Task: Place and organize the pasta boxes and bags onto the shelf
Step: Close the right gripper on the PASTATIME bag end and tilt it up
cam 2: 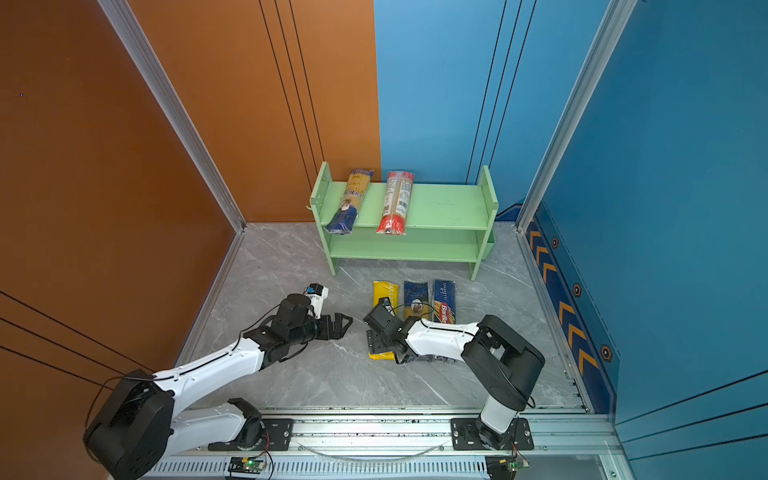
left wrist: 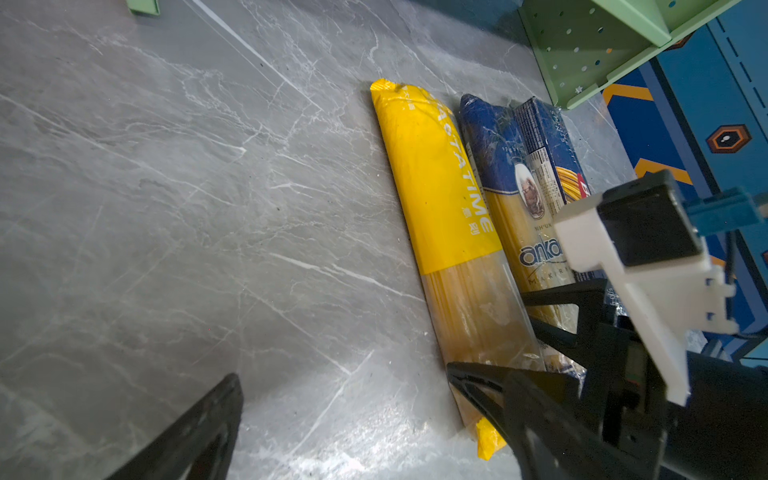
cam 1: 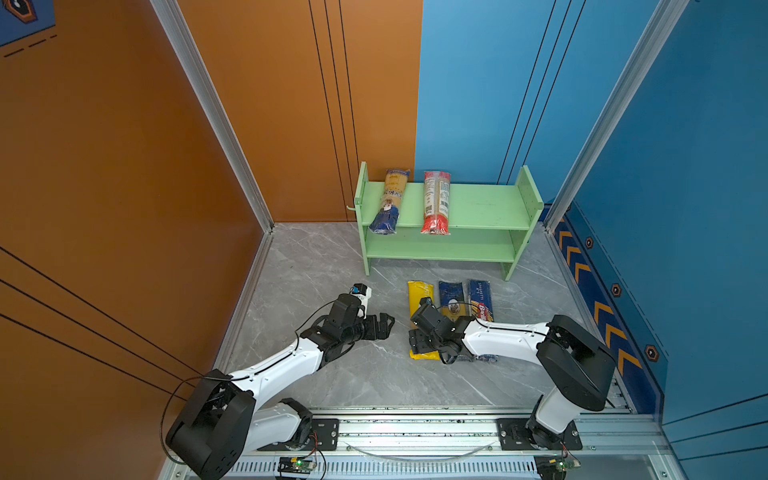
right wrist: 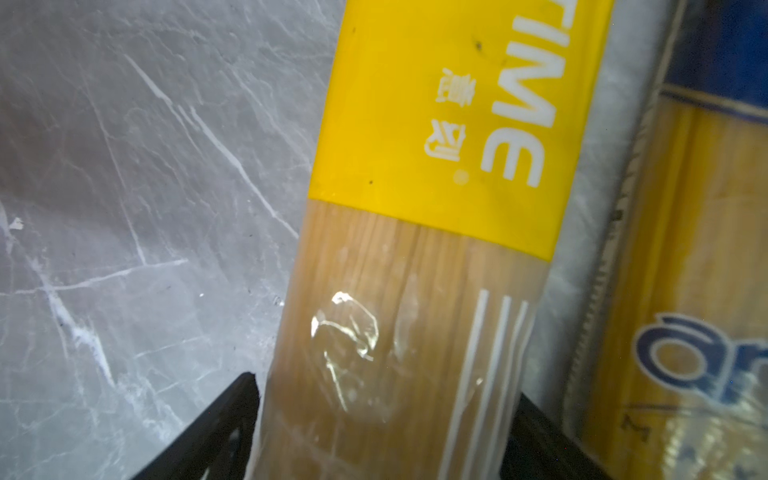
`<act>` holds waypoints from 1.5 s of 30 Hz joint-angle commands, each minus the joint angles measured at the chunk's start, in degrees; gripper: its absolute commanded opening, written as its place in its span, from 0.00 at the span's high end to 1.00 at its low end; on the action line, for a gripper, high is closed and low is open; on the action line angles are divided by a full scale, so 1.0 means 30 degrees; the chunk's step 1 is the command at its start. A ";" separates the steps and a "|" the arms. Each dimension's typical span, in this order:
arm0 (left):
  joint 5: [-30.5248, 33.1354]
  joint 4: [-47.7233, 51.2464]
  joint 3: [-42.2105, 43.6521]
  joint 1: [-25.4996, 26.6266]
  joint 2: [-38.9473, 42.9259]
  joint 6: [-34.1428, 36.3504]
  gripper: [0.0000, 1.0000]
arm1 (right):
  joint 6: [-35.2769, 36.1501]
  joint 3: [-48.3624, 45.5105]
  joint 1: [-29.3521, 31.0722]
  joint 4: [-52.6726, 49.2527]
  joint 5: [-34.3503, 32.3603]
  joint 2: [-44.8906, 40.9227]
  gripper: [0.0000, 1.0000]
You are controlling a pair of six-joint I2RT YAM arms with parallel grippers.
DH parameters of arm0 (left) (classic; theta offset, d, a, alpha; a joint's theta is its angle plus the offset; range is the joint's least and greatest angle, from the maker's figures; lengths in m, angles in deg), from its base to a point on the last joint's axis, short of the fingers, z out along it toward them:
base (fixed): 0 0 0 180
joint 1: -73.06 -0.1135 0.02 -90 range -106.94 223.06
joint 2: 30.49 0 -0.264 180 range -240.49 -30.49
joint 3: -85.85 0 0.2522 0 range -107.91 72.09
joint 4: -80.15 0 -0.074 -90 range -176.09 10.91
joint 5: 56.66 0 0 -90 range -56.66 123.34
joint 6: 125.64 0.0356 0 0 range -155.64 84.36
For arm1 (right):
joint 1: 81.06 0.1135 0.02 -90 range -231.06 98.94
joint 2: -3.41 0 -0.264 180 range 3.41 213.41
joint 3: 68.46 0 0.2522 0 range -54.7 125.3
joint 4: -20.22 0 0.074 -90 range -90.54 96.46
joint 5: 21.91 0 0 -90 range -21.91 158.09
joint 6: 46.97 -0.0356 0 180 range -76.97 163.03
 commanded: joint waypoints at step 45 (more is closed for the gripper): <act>-0.0544 -0.0545 0.0430 -0.0258 -0.0235 -0.0174 0.02 | 0.1302 -0.0899 -0.1791 -0.2321 0.3101 -0.4628 1.00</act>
